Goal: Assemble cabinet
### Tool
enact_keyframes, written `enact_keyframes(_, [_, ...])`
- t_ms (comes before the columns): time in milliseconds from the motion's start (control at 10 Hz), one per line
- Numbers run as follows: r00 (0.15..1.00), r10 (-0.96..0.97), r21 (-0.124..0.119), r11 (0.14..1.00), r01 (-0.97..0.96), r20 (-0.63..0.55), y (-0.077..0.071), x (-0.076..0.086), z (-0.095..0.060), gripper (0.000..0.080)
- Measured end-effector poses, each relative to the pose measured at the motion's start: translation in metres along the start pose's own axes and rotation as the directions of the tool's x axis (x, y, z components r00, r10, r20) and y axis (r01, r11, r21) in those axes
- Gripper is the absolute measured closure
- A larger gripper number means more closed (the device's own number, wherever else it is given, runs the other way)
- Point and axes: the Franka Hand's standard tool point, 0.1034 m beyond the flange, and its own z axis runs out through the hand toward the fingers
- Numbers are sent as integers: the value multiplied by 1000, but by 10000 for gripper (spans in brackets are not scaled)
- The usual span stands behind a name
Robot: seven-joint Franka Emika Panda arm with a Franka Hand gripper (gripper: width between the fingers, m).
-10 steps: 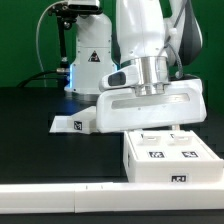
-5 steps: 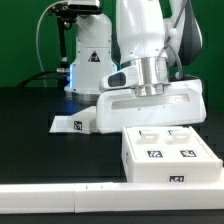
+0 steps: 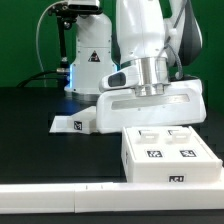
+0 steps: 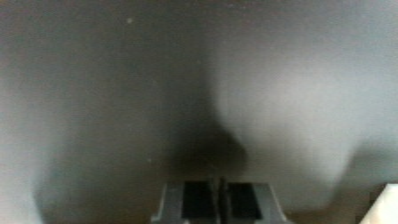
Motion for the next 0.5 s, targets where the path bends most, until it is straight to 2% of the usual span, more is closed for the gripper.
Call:
enact_keyframes(200, [1000, 2, 2, 1000, -2, 14, -1, 2, -6, 798])
enact_keyframes(500, [1000, 3, 3, 1000, -3, 25, -1, -3, -2, 786])
